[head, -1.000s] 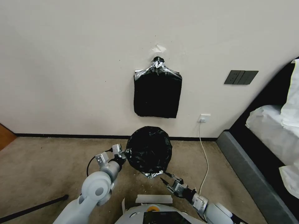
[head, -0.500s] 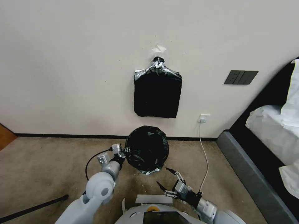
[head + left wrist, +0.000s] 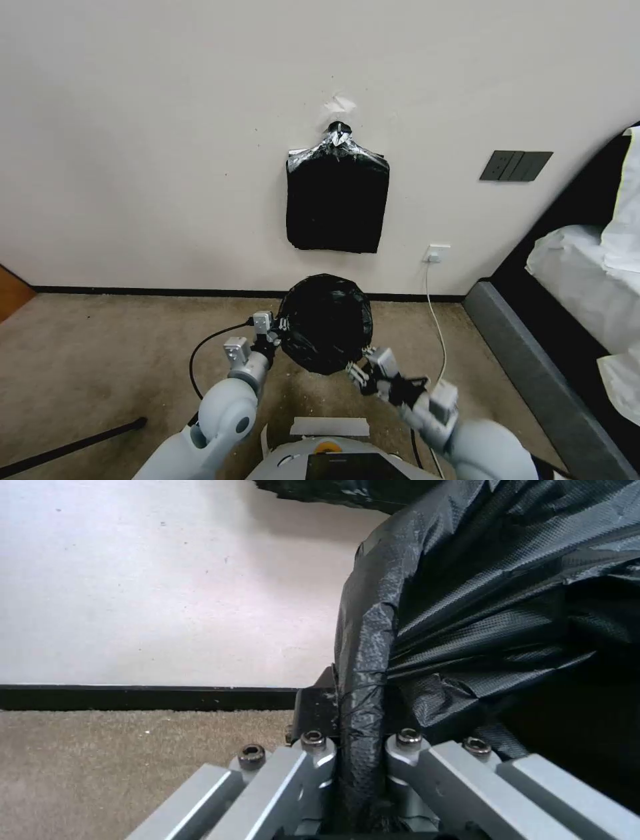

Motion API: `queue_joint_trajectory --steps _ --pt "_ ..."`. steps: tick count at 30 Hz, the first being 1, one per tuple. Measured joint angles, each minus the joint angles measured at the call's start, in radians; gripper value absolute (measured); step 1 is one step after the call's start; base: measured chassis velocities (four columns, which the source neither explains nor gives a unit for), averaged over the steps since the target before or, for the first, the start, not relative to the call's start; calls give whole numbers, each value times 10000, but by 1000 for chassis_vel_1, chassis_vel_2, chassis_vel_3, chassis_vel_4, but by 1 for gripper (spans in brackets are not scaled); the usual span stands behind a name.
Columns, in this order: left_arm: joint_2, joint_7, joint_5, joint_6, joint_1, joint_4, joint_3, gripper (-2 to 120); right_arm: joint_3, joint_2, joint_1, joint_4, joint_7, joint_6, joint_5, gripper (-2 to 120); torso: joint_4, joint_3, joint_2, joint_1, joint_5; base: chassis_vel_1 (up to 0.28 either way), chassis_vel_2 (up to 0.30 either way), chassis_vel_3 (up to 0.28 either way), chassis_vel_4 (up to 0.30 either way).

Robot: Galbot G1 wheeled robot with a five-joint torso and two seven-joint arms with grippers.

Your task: Place a trash bag onto the trash bin.

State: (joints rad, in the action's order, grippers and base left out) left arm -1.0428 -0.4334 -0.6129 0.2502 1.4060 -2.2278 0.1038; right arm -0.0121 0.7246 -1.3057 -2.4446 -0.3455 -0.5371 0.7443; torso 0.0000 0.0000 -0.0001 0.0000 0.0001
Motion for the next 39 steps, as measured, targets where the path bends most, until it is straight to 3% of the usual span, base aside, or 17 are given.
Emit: queue_joint_trajectory --steps 4,7,15,22,39 --pt "-82 -5 247 0 2 49 -117 1 -939 330 1132 399 -835 -755 499 0 2 1 0 0 -3 0 0 0 0" --pt "-114 -19 440 9 10 74 -298 1 -2101 1111 2546 1243 -2106 -1519 1357 0 1 1 0 0 -2 0 0 0 0" --pt "-152 -23 482 23 54 79 -363 1 -3129 1911 3720 2257 -3324 -1742 2049 0 0 0 0 0 -3 0 0 0 0" --pt "-230 20 517 28 78 66 -378 1 -3827 2401 4638 3115 -4229 -1896 2341 0 1 0 0 1 -3 0 0 0 0" --pt "-355 74 632 28 81 70 -506 1 -4290 2724 5473 4381 -5220 -1990 2961 0 0 1 0 1 -2 0 0 0 0"
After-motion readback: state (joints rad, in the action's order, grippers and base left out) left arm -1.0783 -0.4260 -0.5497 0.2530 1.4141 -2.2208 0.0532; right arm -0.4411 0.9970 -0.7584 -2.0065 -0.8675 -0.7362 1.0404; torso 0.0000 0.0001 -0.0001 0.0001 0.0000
